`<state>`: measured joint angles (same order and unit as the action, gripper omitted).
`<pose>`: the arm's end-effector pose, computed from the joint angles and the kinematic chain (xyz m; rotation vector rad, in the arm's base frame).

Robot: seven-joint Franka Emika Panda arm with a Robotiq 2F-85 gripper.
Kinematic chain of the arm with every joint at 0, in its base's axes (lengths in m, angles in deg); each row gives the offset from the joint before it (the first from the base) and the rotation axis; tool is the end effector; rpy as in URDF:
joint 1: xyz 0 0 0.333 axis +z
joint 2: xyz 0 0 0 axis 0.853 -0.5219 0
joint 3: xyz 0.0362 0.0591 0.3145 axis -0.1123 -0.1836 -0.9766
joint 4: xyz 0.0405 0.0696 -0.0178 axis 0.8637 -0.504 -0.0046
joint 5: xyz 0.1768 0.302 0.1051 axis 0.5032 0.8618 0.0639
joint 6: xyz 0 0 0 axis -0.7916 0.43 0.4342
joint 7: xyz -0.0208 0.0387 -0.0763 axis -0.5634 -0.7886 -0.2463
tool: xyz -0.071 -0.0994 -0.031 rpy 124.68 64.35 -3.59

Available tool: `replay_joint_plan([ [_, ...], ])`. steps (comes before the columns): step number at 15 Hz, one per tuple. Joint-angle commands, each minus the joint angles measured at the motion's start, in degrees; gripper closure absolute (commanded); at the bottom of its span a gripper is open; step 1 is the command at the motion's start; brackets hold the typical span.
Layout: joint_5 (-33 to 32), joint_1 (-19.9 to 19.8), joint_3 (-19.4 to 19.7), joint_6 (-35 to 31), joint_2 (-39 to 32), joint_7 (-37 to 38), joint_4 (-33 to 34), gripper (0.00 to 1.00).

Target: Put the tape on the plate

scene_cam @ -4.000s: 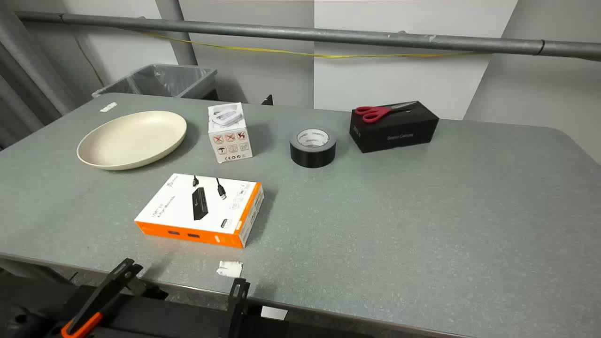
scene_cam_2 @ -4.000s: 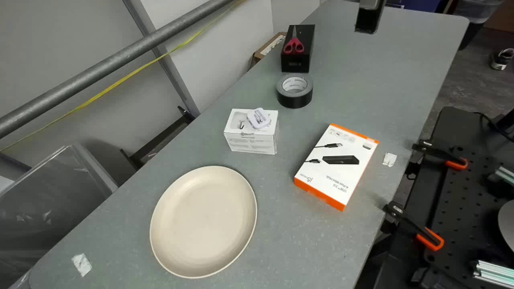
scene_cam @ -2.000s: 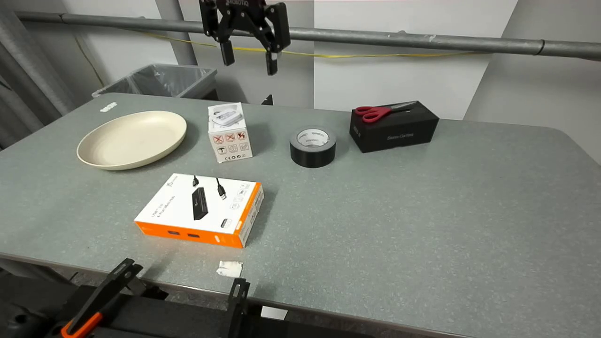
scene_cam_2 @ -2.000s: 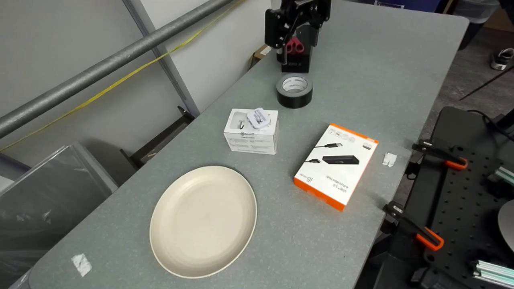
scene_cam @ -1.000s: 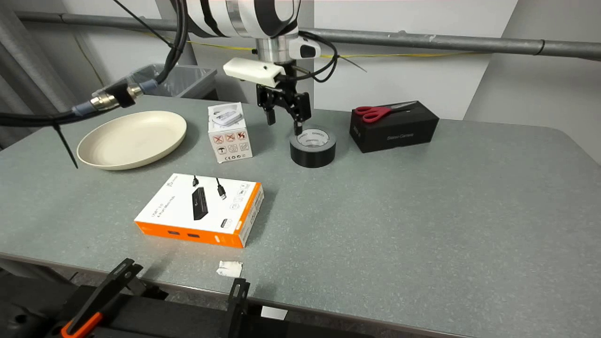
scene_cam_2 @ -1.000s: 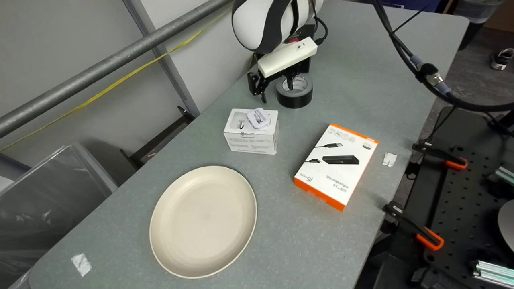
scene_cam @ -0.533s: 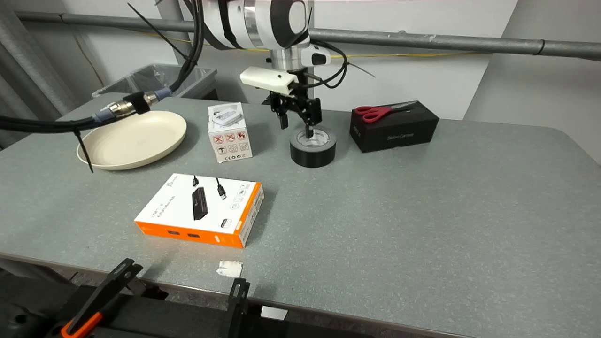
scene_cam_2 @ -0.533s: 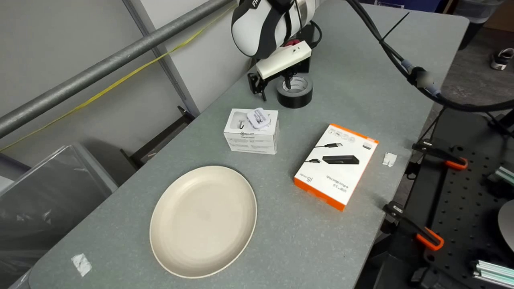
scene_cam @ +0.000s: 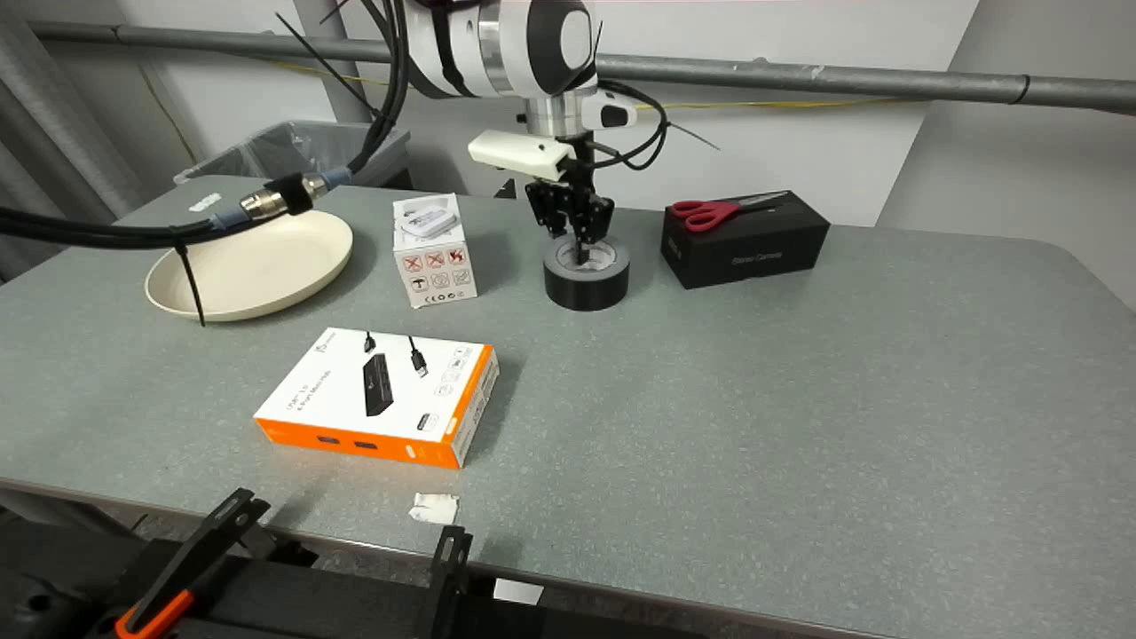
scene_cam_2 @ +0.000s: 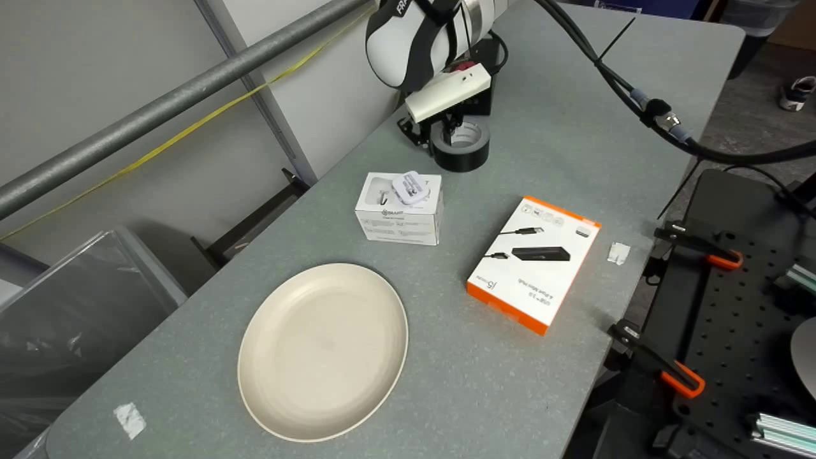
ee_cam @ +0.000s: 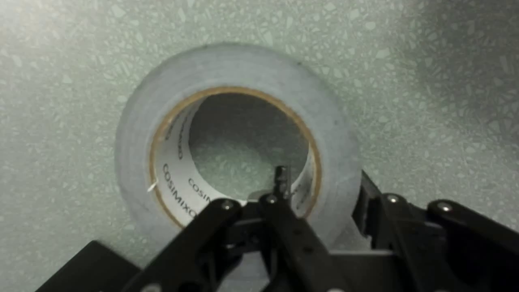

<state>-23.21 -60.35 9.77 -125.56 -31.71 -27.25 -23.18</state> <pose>0.6422 -0.1079 0.1537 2.9472 -0.8121 -0.0784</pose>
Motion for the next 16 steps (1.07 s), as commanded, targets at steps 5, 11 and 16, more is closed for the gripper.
replay_joint_plan([
  [5, 0.4, 1.1, -1.1, -0.2, 12.5, -2.1, -4.6, 0.93],
  [11, 0.5, 4.2, -8.3, -2.8, 25.7, -10.5, -13.6, 0.93],
  [16, 0.0, 7.3, -11.6, -1.2, 27.1, -9.8, -14.7, 0.73],
])
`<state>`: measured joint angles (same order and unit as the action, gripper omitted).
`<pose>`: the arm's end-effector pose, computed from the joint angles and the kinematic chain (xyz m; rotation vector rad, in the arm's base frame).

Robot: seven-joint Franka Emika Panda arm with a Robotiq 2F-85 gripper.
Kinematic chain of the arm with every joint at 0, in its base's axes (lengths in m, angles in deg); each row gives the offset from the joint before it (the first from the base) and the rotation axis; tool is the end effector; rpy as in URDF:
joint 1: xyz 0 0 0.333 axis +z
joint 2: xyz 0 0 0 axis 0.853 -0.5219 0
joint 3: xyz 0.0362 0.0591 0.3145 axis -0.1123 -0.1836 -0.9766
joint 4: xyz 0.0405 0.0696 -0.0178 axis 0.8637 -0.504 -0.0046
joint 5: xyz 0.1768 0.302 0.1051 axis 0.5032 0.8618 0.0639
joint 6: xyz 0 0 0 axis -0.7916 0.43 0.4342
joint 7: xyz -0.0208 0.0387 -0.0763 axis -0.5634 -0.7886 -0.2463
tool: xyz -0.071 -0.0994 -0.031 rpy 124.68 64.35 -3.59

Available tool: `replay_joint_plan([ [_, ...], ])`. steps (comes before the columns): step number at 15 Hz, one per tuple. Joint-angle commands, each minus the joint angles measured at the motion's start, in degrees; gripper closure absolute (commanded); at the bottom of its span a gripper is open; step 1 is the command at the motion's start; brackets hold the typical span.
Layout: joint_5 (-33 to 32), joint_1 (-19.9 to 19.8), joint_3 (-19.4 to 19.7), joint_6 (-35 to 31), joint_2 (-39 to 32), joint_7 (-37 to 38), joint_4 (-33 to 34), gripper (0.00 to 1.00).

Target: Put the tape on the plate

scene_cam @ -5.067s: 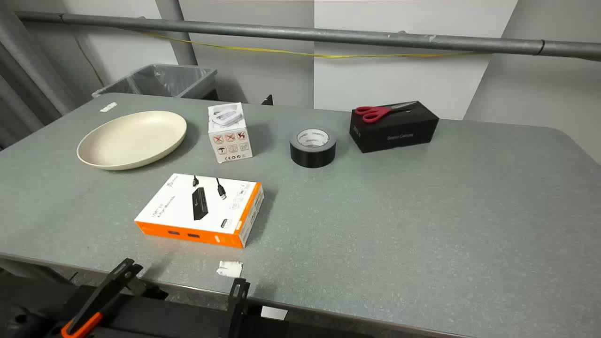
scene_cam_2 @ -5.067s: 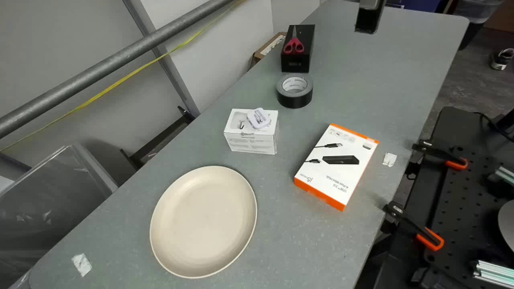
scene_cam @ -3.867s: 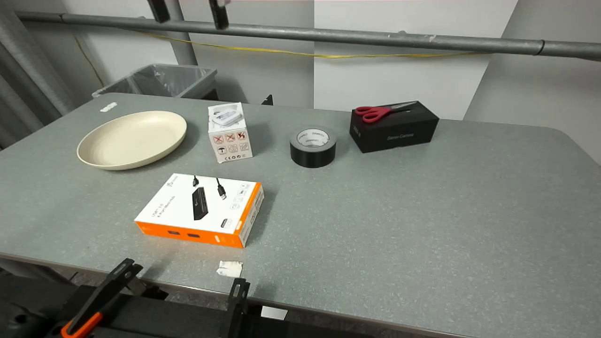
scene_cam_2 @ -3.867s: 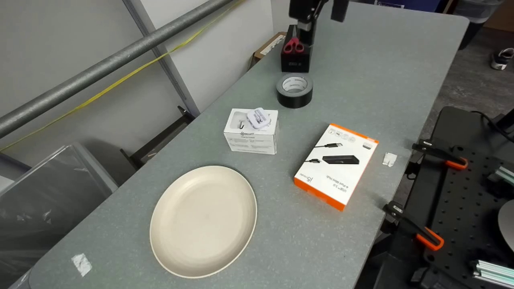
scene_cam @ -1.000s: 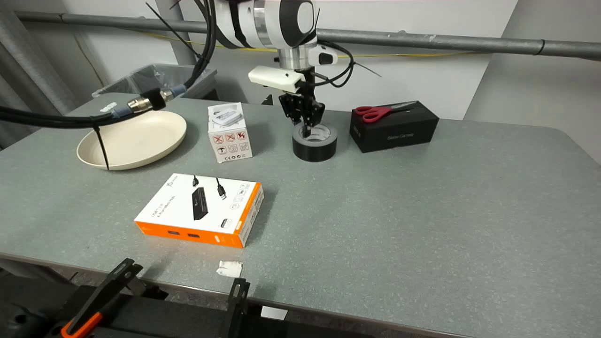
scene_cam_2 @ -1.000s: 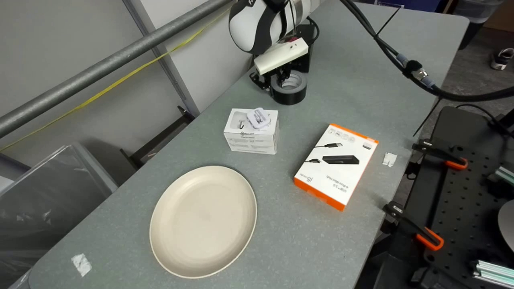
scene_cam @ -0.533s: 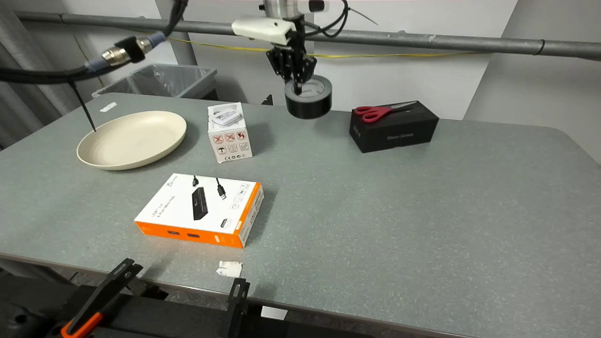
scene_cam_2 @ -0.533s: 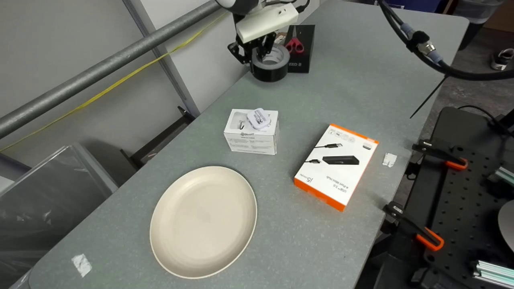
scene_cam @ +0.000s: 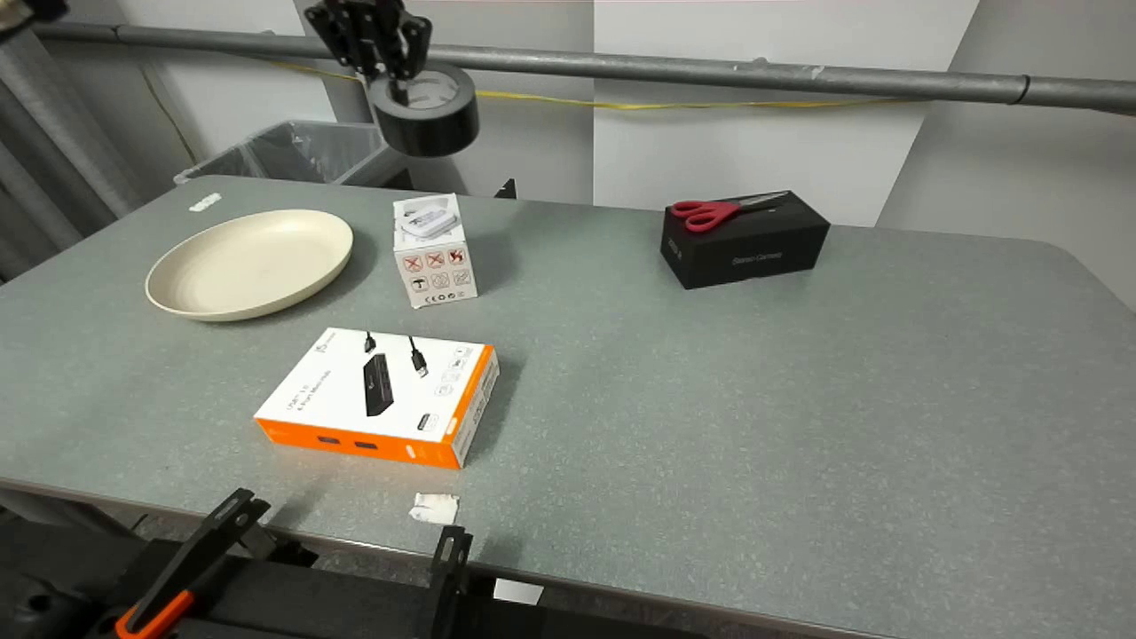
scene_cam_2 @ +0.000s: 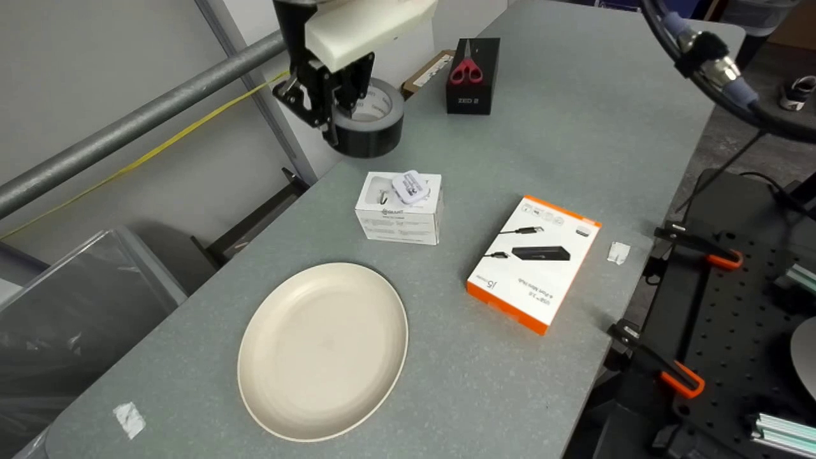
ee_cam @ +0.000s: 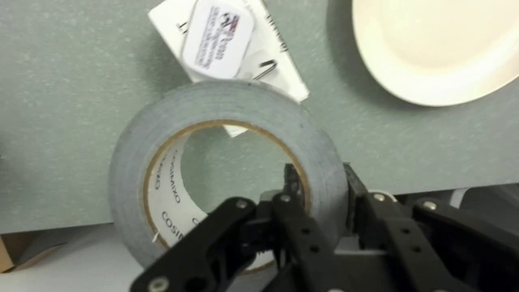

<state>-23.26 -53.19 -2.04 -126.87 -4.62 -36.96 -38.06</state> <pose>0.6029 0.0902 0.3475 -3.0565 0.1171 -0.2429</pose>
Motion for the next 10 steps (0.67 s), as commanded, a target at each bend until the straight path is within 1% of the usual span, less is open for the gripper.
replay_joint_plan([
  [1, 0.0, 1.0, -0.5, 0.1, 1.1, 0.0, -1.3, 0.73],
  [3, -0.1, 1.8, -0.9, 0.1, 2.3, 0.0, -2.8, 0.73],
  [8, -0.2, 1.3, -0.5, 0.1, 2.5, -0.6, -3.3, 0.73],
  [9, -0.2, 1.3, -0.5, 0.1, 2.5, -0.6, -3.3, 0.93],
  [10, -0.7, 2.1, -1.2, 0.0, 1.9, -1.3, -2.2, 0.93],
])
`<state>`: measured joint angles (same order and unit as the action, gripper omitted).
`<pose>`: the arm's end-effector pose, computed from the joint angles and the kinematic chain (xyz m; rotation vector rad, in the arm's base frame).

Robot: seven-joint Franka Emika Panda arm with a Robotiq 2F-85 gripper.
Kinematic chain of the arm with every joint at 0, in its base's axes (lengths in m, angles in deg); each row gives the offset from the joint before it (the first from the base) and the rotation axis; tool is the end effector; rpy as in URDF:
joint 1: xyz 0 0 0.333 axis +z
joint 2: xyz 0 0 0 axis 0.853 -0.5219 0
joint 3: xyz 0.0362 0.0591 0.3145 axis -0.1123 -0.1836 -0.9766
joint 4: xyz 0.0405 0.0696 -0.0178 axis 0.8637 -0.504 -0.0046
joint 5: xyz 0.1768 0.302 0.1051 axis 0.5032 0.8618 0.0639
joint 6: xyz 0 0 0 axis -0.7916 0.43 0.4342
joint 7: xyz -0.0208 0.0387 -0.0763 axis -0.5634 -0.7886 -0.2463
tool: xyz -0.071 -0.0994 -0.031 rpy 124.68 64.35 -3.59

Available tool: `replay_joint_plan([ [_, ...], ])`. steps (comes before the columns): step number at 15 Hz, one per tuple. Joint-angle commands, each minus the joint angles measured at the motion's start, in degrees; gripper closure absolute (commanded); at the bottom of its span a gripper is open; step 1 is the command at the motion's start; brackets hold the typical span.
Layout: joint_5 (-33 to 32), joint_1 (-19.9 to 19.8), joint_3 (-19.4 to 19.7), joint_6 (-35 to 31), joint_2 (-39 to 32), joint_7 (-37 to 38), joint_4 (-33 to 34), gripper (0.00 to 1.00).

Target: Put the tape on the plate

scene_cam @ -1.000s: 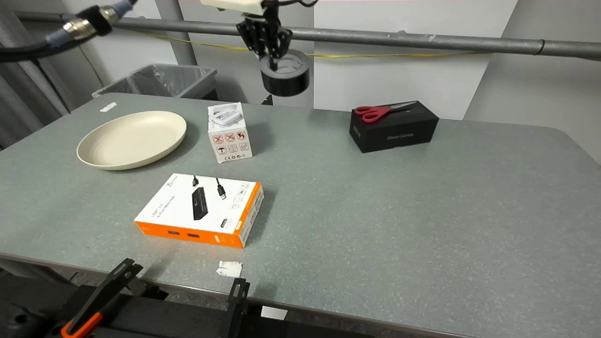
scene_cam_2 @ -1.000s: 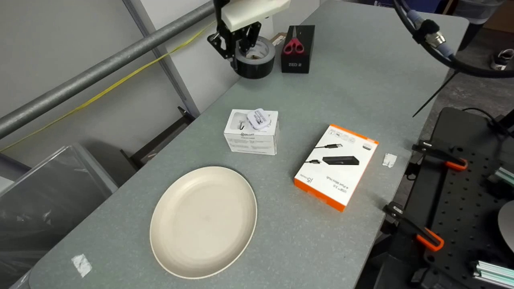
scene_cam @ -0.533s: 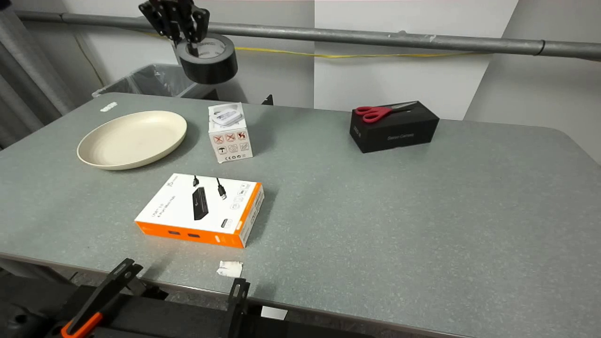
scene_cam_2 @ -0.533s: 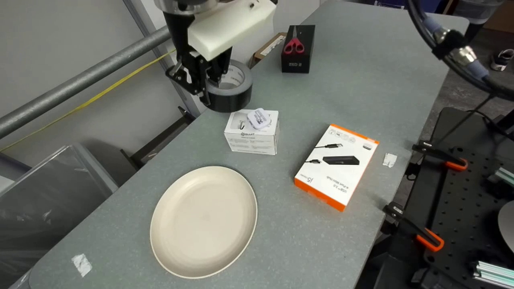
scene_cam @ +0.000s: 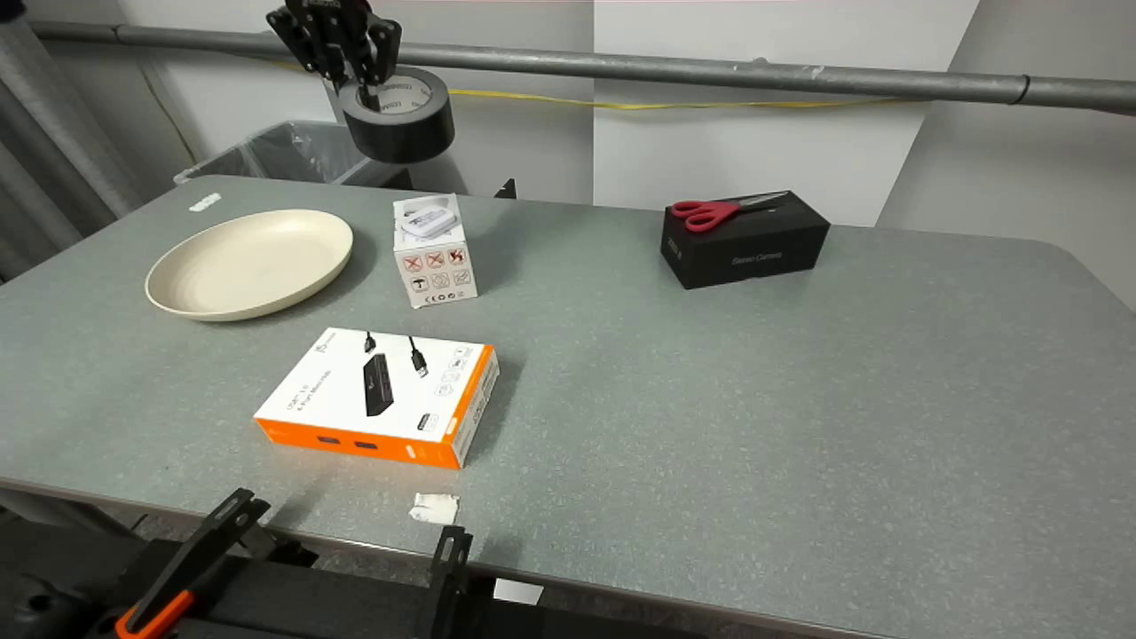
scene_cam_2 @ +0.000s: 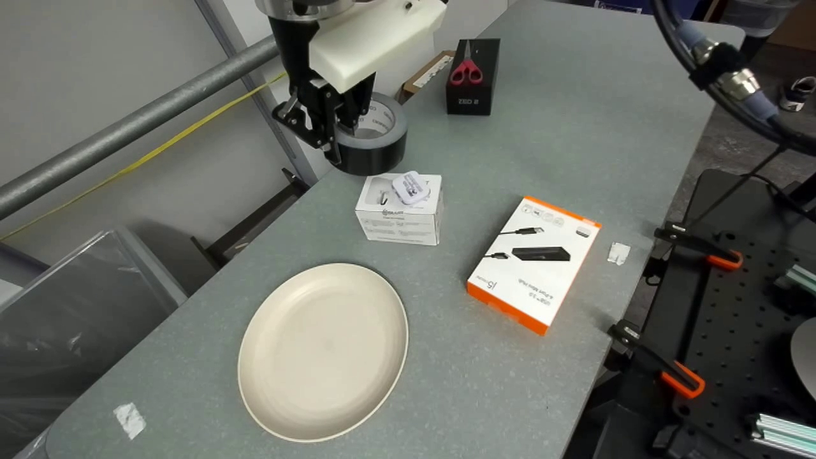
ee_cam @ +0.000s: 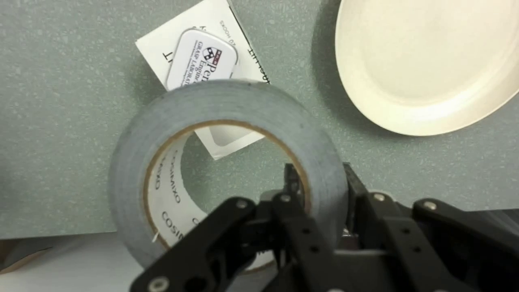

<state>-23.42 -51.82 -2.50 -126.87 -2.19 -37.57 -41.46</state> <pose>0.5832 0.1066 0.3473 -3.0641 0.0485 -0.2173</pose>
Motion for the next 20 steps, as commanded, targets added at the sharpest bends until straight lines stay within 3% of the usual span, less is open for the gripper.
replay_joint_plan([
  [1, -0.6, 1.4, -1.8, 0.1, -1.1, -2.1, 1.9, 0.93],
  [6, -4.4, 7.0, -6.2, 2.2, -6.4, -5.0, 7.4, 0.93],
  [10, -5.9, 10.2, -7.4, 3.7, -13.0, -6.3, 12.3, 0.93],
  [16, -4.3, 10.5, -8.2, 9.7, -18.4, -11.1, 14.5, 0.93],
  [20, -4.6, 10.4, -8.1, 9.3, -21.9, -13.8, 17.1, 0.93],
])
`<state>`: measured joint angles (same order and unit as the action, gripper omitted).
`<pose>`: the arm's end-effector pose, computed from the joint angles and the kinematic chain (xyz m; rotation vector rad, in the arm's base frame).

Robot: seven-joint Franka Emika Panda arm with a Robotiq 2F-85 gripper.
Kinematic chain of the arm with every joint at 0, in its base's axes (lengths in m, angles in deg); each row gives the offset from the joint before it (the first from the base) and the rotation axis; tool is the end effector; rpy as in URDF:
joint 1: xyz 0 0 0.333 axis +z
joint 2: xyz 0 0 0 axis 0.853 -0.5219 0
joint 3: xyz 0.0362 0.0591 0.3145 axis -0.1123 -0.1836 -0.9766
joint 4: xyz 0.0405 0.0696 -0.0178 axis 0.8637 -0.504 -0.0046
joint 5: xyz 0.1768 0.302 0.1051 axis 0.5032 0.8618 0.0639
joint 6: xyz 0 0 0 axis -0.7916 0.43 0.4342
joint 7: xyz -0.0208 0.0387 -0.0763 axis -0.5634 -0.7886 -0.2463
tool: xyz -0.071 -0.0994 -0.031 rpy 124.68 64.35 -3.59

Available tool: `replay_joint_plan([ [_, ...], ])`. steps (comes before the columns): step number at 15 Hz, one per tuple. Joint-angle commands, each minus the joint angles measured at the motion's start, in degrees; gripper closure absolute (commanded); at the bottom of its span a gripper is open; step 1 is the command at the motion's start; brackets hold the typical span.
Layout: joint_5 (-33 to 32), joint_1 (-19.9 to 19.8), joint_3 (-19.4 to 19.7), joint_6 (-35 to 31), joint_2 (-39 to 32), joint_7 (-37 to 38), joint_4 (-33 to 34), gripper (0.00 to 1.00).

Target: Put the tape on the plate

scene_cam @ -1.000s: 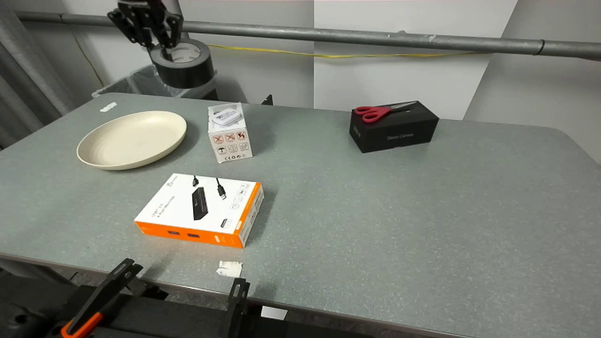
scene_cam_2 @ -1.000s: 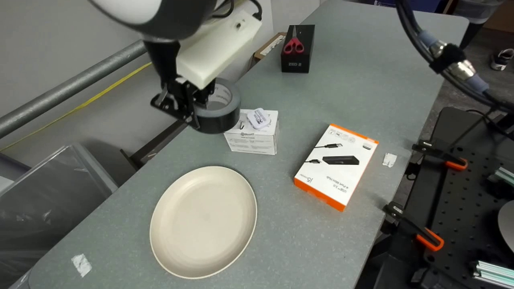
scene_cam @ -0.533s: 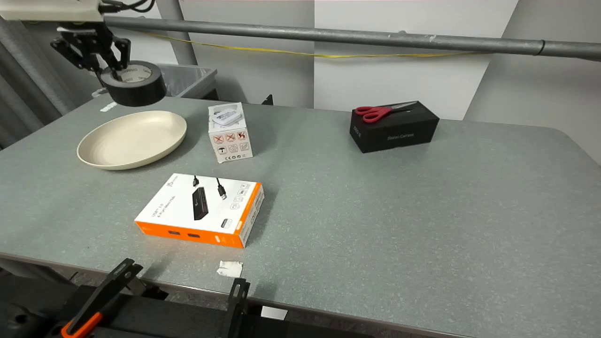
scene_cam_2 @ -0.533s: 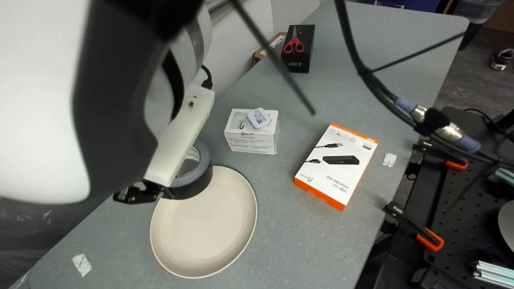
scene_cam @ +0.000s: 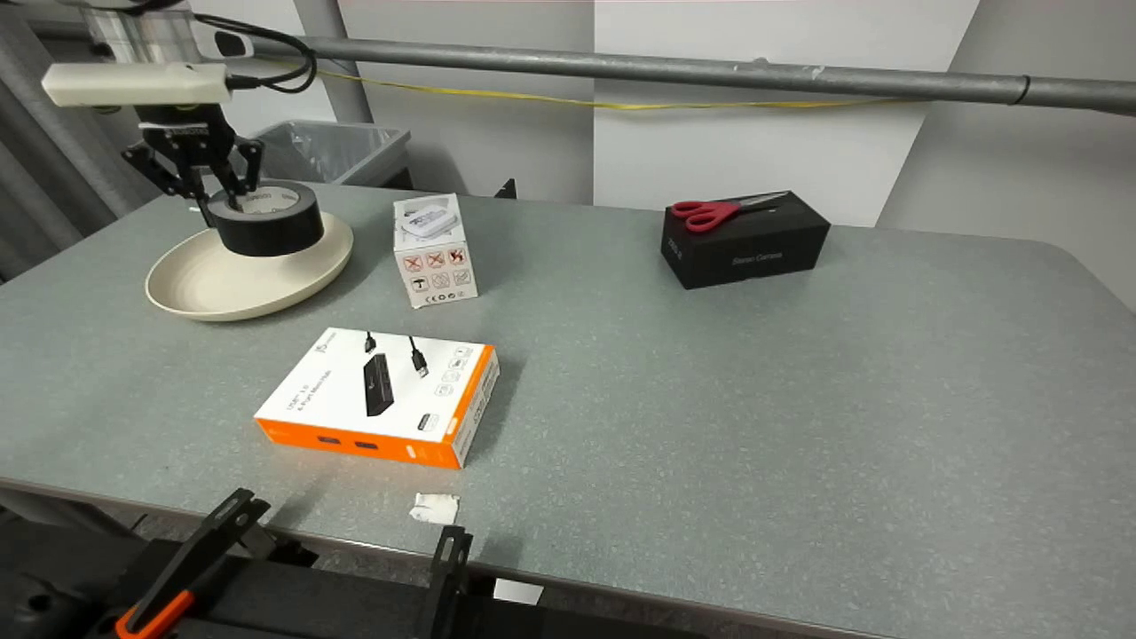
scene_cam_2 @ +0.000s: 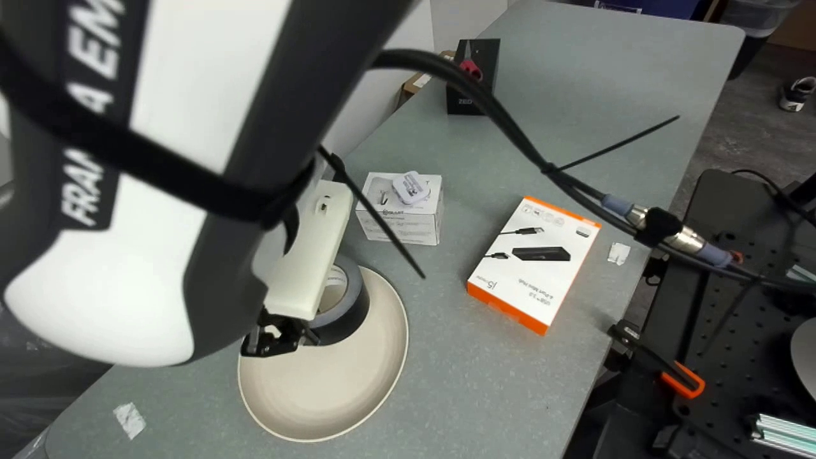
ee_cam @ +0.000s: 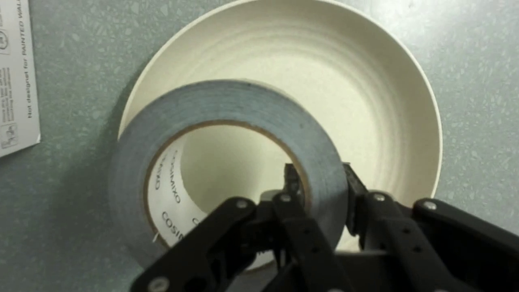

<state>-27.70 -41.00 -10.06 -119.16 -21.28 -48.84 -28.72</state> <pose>0.5565 0.2944 0.2270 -2.9770 -0.7811 0.1535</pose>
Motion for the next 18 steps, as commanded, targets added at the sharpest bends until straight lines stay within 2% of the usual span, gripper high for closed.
replay_joint_plan([
  [1, 0.0, -0.6, -0.8, 1.2, -3.8, -3.5, 5.2, 0.93],
  [10, 0.8, -0.8, -2.6, 2.7, -9.5, -8.6, 10.9, 0.93],
  [11, 0.7, -0.7, -2.6, 2.7, -9.7, -8.6, 11.1, 0.48],
  [12, 0.6, -0.7, -2.6, 2.7, -9.8, -8.7, 11.3, 0.47],
  [18, 0.9, -1.0, -2.7, 2.1, -9.1, -8.8, 12.1, 0.02],
])
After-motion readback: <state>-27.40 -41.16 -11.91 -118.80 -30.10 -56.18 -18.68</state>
